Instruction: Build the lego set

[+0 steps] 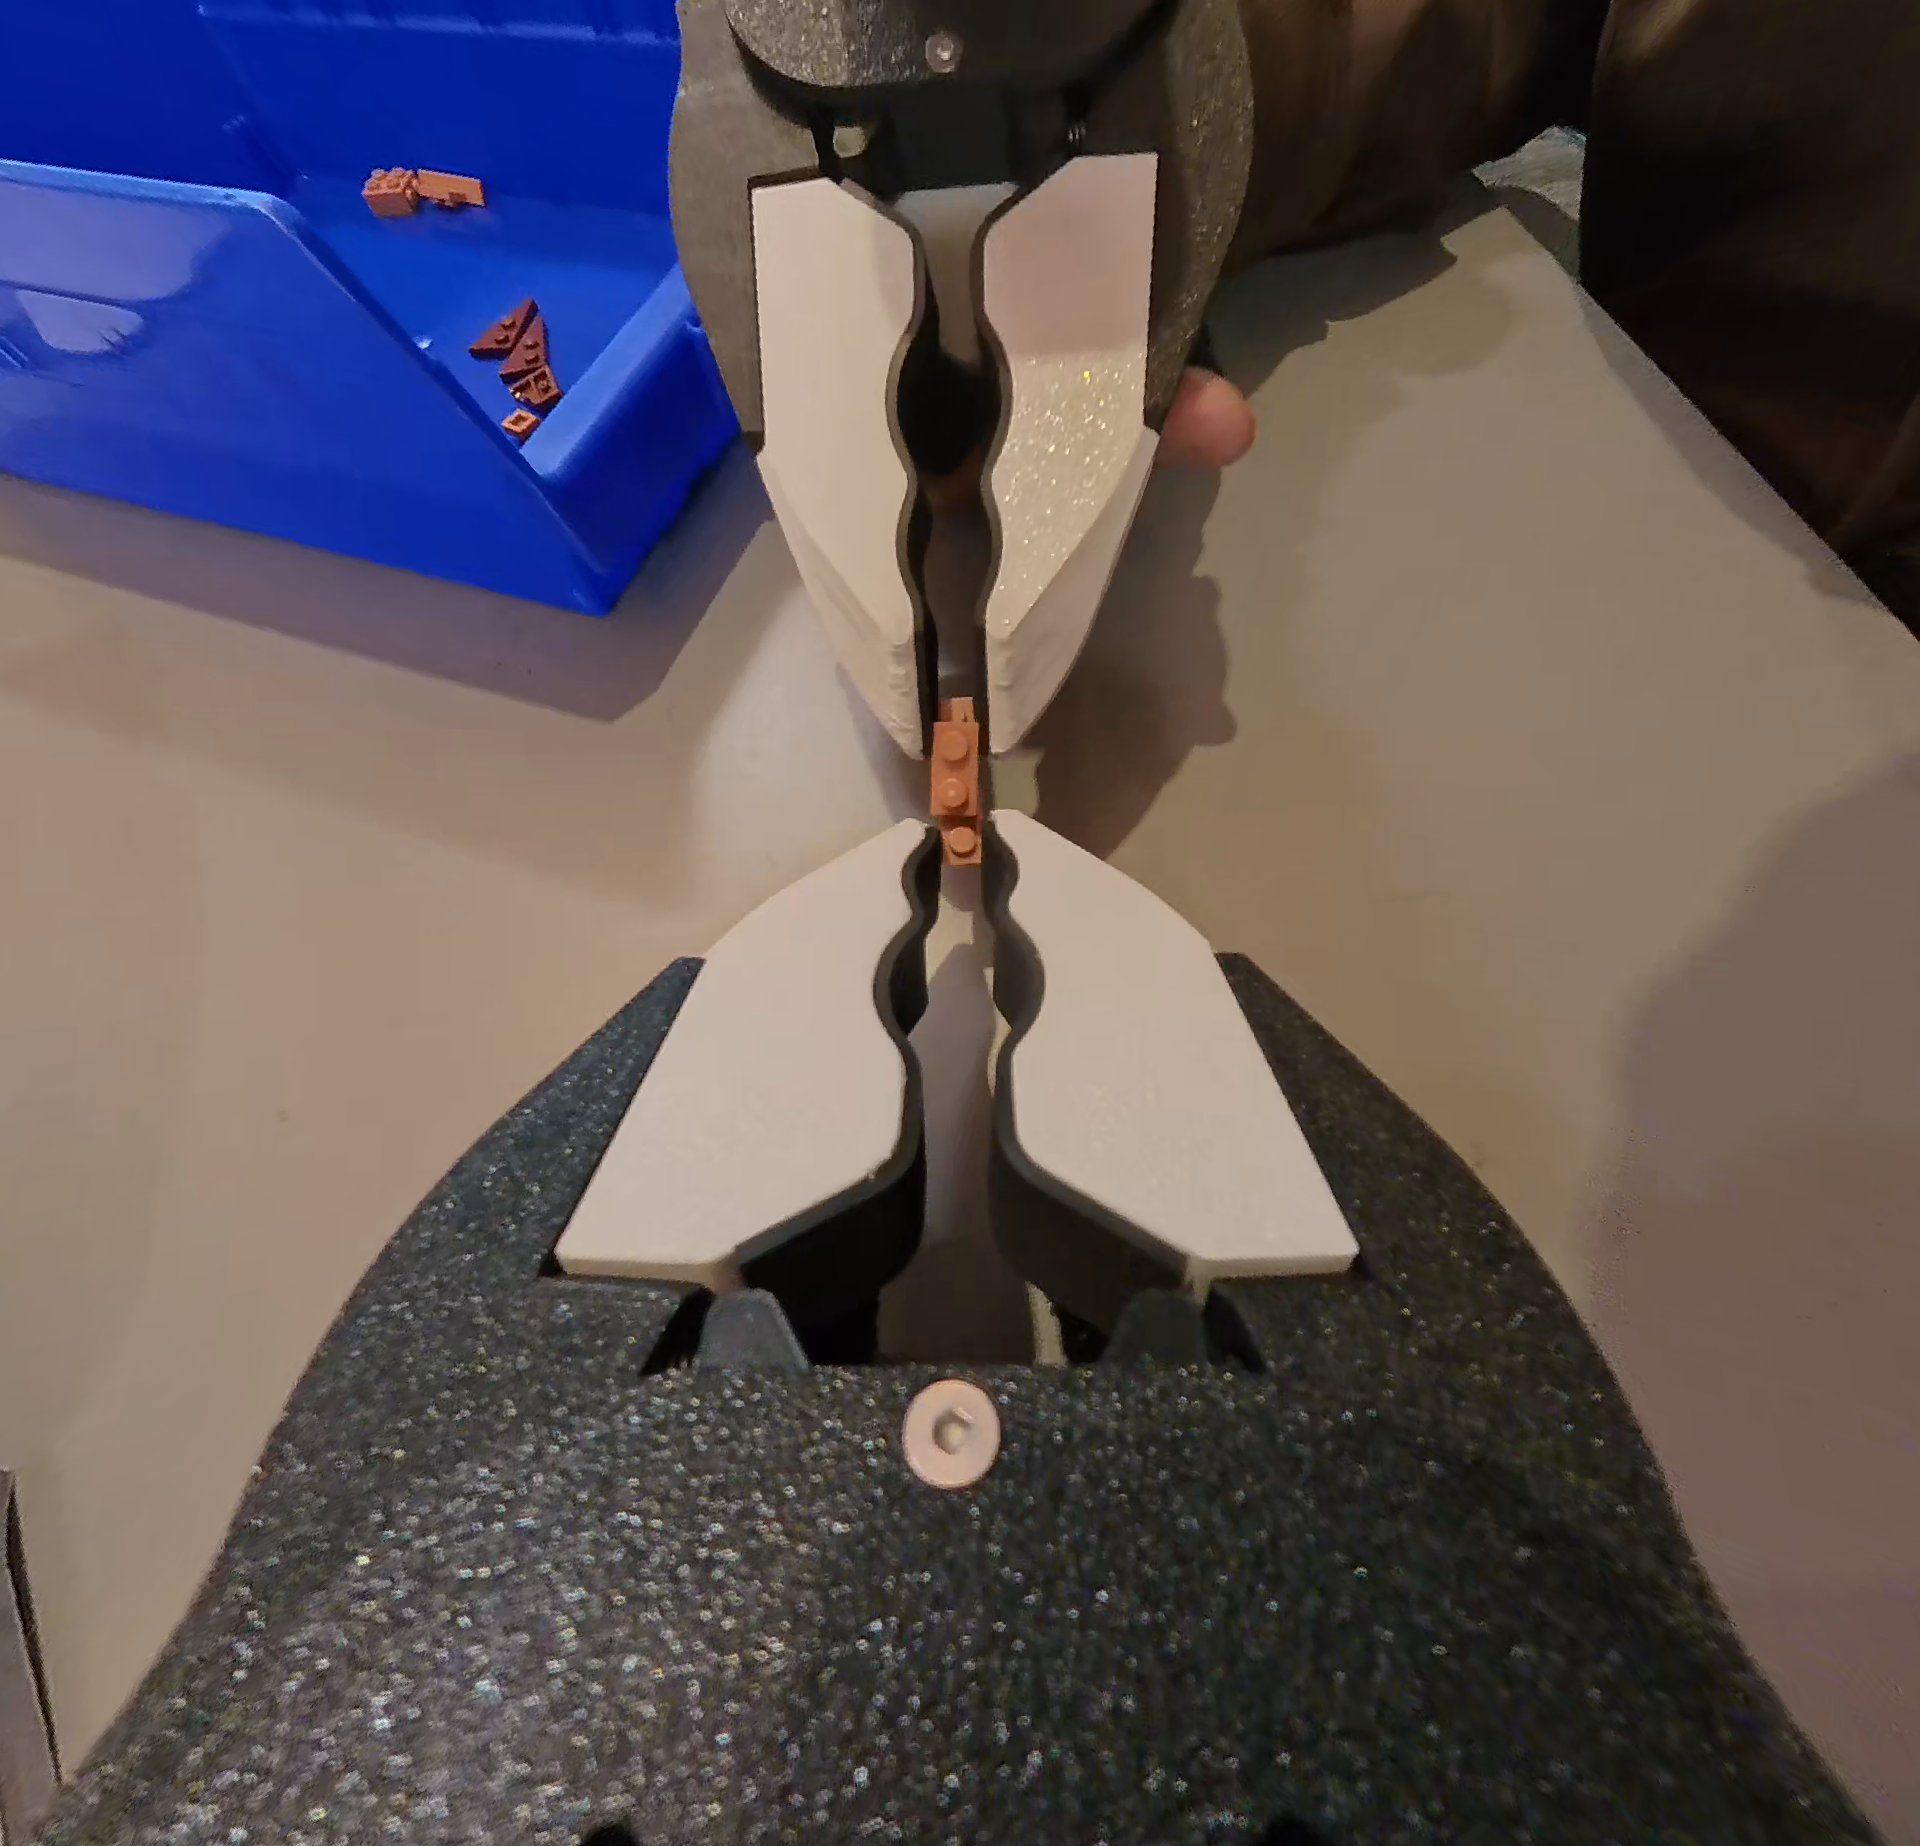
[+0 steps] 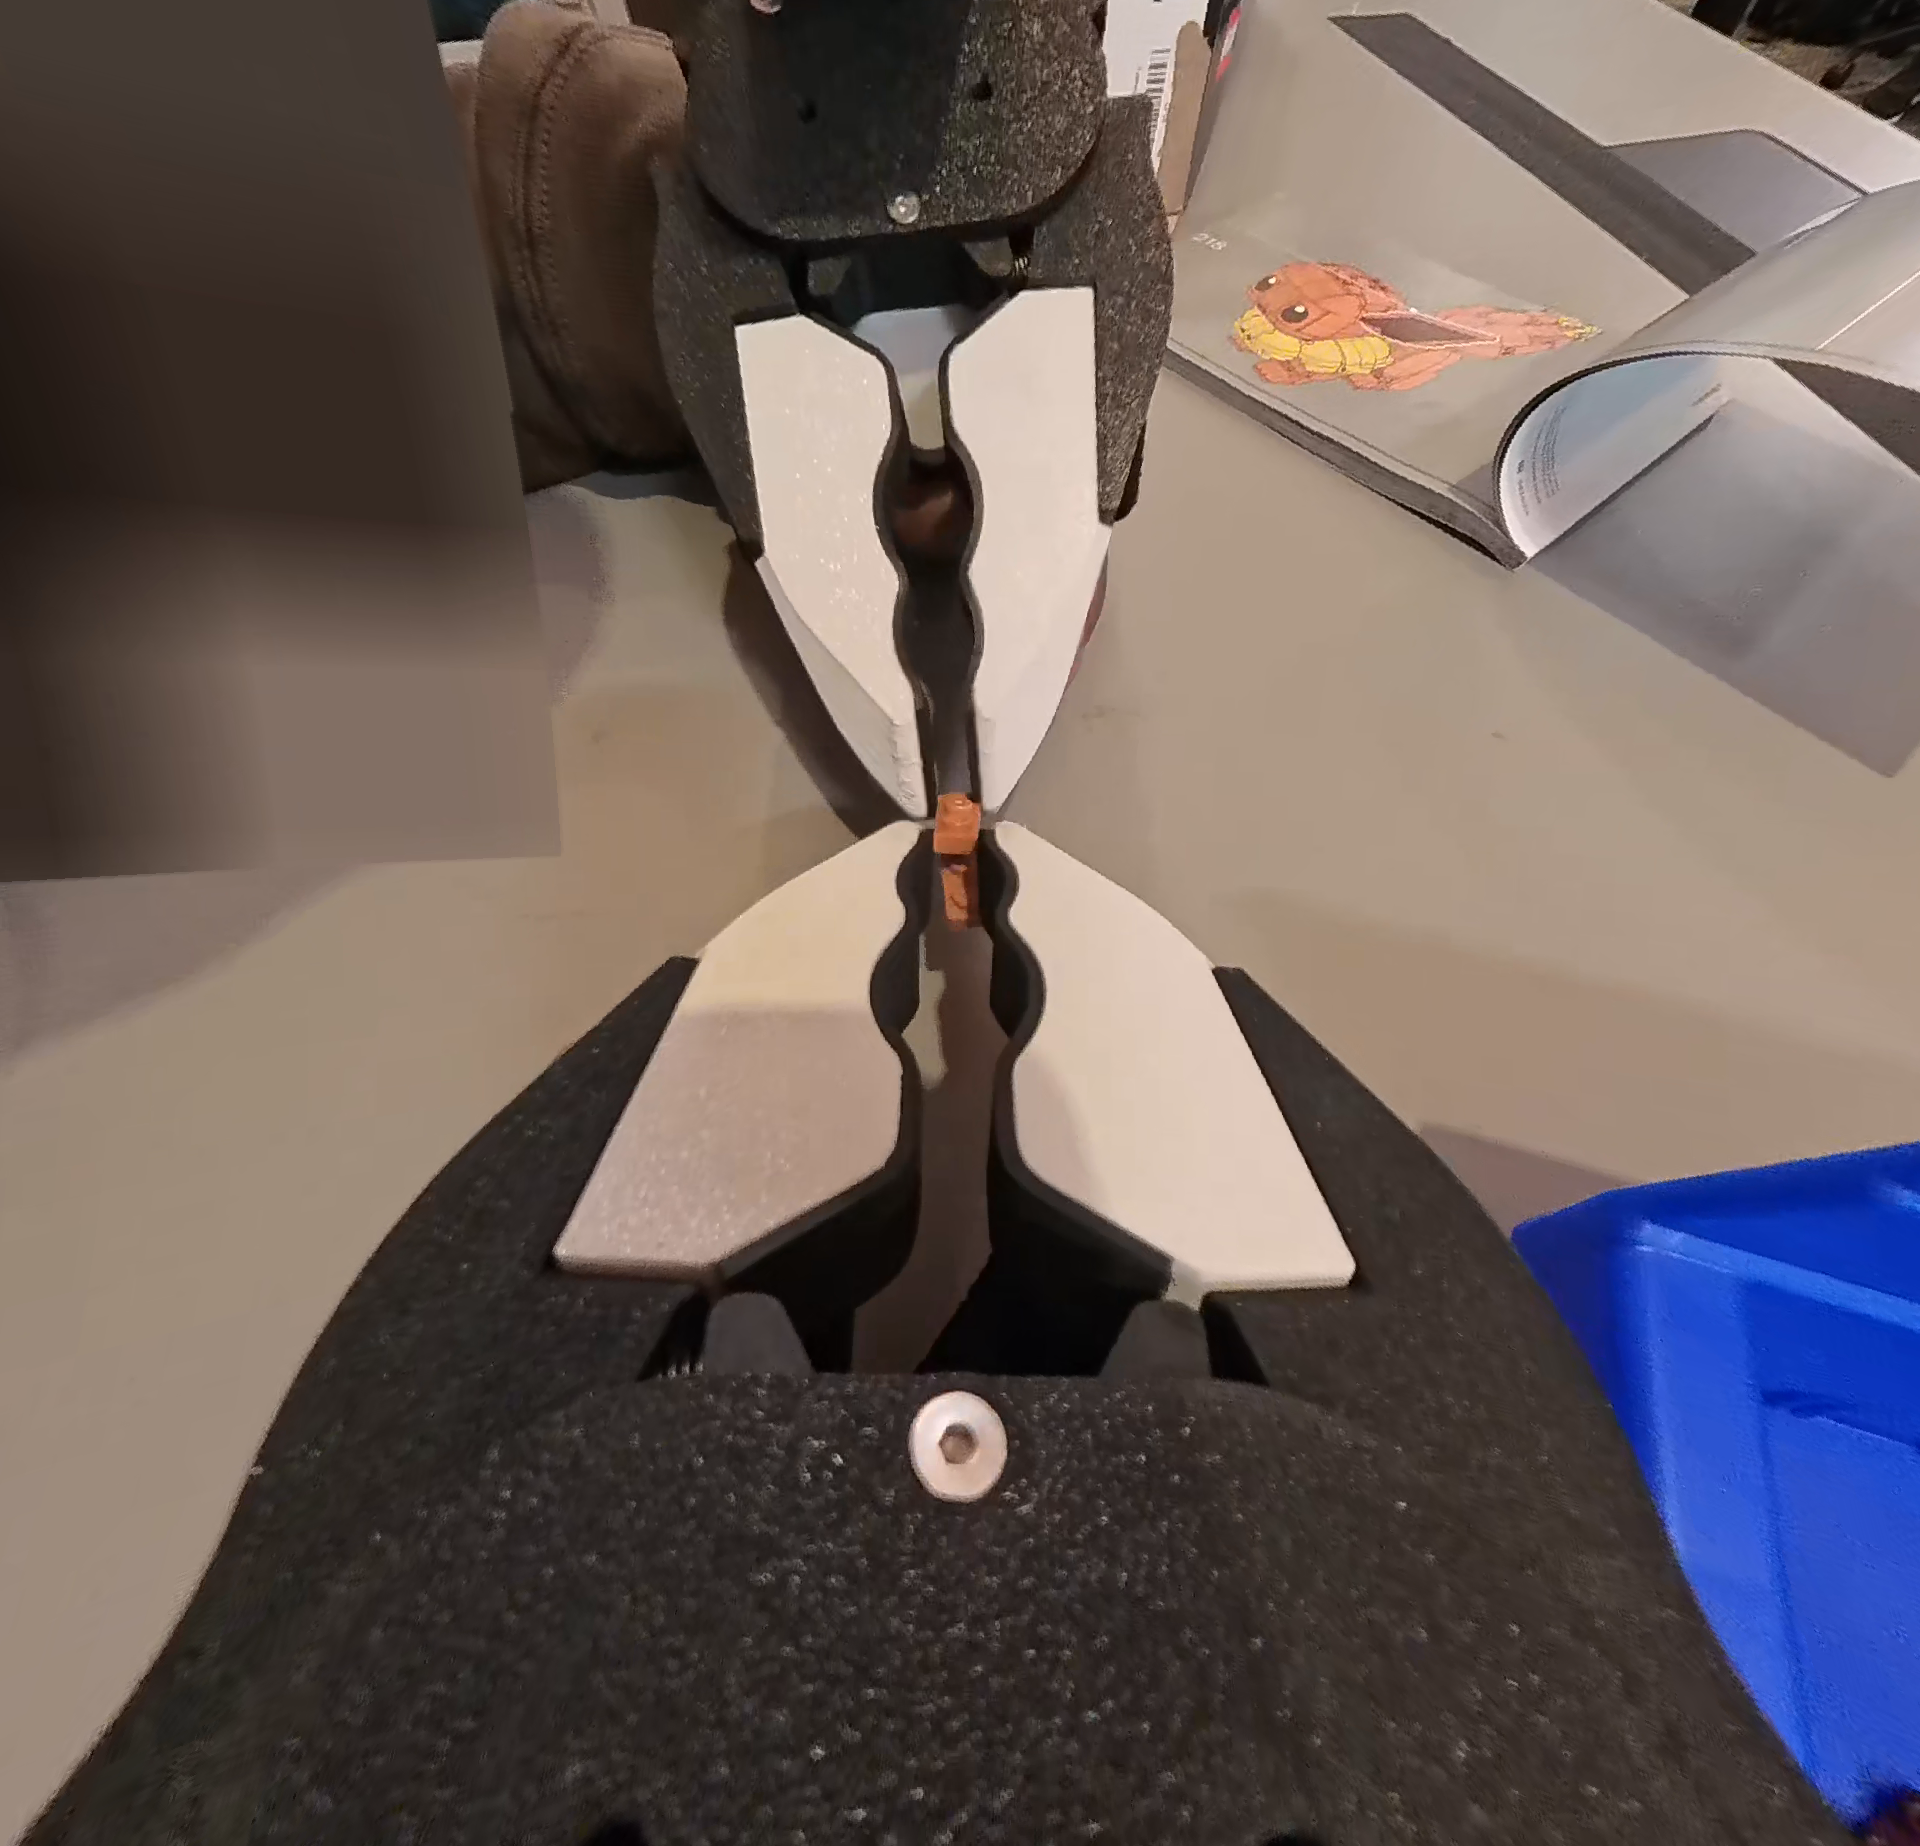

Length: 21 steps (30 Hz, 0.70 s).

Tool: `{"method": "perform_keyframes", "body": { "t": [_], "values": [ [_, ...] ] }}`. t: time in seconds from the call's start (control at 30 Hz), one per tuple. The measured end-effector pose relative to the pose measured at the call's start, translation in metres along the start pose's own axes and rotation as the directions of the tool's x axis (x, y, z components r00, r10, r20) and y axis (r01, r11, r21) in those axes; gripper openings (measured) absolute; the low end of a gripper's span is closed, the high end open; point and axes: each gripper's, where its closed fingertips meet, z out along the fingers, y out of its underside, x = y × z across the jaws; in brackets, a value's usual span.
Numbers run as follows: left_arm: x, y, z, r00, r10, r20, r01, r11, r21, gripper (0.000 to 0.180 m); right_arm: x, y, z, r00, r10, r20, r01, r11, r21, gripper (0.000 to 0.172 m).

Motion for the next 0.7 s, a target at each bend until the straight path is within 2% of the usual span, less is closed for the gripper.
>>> {"method": "perform_keyframes", "body": {
  "t": [0.7],
  "values": [
    [-0.0002,-0.0052,-0.0032,1.000,0.019,0.012,-0.019,0.999,0.025,0.007,0.0001,-0.0004,-0.0012,1.000,0.000,-0.003,0.000,1.000,0.004,0.008]
  ]
}}
